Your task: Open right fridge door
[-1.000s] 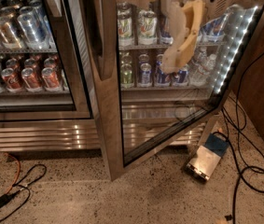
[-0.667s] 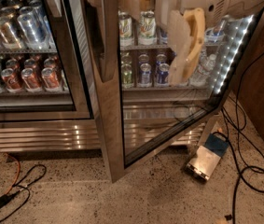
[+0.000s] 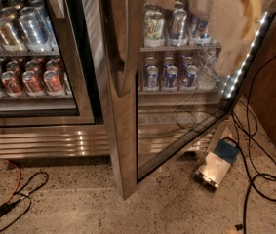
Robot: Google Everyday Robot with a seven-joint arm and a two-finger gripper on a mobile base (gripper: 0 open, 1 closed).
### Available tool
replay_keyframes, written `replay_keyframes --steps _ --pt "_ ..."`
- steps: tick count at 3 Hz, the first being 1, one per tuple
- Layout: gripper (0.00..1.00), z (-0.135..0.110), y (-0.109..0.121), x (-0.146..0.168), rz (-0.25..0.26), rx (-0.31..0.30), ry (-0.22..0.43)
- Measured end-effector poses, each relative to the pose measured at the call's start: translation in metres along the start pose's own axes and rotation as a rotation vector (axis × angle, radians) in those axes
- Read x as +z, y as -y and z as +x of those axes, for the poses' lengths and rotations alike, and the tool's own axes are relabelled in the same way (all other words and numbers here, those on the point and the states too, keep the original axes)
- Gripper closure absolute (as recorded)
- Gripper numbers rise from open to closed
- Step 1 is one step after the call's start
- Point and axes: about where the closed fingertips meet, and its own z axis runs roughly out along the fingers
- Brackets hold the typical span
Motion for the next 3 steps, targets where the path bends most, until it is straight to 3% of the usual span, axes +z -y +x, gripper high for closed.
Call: replay_keyframes --steps 1,3 --pt "0.00 -0.018 -0.010 -0.038 0.127 0.012 -0.048" --pt "0.00 -0.032 0.005 -0.036 0.194 -0.009 -0.034"
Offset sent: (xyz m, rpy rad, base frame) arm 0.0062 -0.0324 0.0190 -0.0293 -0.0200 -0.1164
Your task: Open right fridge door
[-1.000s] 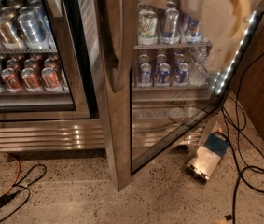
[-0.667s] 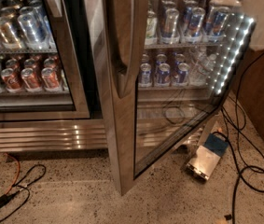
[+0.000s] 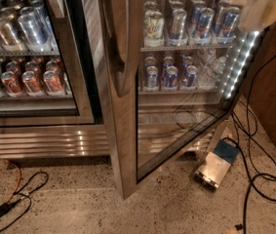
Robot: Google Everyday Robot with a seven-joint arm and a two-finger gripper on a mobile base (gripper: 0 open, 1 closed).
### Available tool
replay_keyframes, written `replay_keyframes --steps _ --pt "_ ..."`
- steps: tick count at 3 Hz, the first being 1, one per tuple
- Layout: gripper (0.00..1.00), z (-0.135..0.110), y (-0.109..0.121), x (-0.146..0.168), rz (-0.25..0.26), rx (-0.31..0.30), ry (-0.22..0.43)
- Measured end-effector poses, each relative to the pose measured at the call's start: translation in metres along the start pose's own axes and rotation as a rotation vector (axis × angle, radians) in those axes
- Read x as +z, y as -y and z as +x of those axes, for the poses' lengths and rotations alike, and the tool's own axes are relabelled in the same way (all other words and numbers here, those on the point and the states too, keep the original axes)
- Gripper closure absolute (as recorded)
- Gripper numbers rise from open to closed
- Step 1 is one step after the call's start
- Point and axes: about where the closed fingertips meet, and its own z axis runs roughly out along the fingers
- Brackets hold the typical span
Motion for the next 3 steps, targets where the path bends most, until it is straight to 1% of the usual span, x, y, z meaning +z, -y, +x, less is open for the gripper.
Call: replay_keyframes --steps 1,2,3 --pt "0.19 0.030 0.007 -0.006 0.051 0.066 -0.031" --pt "0.42 0.080 -0.011 -0.018 0.105 0.169 -0.042" --pt "0.65 0.136 -0.053 -0.032 0.154 0.311 -0.109"
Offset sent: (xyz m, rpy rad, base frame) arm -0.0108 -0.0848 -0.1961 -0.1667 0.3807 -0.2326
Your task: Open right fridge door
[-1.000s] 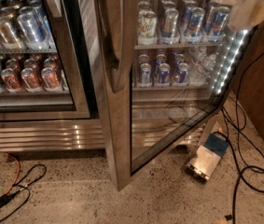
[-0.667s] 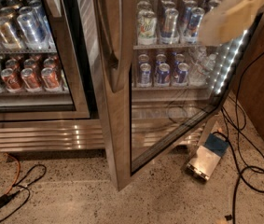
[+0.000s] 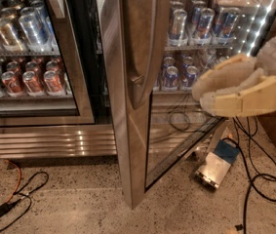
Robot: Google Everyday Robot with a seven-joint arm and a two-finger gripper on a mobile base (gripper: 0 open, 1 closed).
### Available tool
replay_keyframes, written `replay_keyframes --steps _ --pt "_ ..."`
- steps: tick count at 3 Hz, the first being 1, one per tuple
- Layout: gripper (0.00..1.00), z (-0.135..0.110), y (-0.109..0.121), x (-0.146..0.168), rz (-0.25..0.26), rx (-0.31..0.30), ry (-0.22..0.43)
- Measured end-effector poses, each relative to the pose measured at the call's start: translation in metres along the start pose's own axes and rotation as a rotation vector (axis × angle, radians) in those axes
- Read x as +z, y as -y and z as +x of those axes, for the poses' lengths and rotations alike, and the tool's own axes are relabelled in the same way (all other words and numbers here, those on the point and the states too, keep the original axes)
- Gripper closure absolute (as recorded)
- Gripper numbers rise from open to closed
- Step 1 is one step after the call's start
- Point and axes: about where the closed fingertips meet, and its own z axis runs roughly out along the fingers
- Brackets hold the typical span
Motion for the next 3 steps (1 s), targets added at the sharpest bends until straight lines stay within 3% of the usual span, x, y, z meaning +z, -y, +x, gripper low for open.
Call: replay_keyframes --steps 1,2,3 --pt "0.89 0.029 -0.029 -0.020 0.085 0.073 -0.066" --pt "1.00 0.026 -0.024 -0.019 0.108 0.067 -0.062" --pt "1.00 0.019 -0.029 -0.024 0.153 0.035 -0.059"
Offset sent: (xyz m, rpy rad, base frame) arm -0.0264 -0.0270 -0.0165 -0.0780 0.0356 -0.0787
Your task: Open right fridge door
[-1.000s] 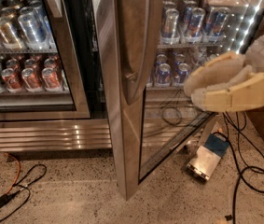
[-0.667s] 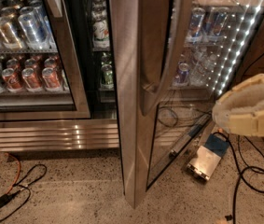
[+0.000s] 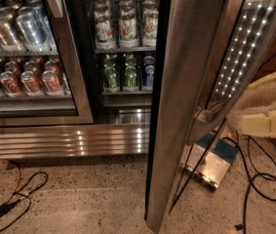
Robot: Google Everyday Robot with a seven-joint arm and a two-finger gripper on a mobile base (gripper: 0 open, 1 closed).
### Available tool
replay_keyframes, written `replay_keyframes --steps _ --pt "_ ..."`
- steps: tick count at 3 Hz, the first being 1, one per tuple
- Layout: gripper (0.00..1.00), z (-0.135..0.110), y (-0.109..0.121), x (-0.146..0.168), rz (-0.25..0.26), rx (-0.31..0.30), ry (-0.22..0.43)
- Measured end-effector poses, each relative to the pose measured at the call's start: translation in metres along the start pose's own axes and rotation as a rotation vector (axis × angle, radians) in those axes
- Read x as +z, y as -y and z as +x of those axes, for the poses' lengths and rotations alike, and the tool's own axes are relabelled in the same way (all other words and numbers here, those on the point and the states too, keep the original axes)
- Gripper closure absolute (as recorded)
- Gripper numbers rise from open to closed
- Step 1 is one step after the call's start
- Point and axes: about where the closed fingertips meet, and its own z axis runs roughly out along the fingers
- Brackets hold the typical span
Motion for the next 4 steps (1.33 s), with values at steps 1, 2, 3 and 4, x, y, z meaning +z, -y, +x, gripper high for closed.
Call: replay_keyframes --steps 1,2,3,4 --pt "1.00 0.002 0.000 -0.002 0.001 0.000 0.000" --pt "1.00 0.024 -0.017 -0.021 0.220 -0.011 -0.069" --pt "1.00 0.044 -0.060 -0.065 0.469 0.022 -0.084" --pt "1.00 0.046 -0.065 -0.072 0.500 0.031 -0.085"
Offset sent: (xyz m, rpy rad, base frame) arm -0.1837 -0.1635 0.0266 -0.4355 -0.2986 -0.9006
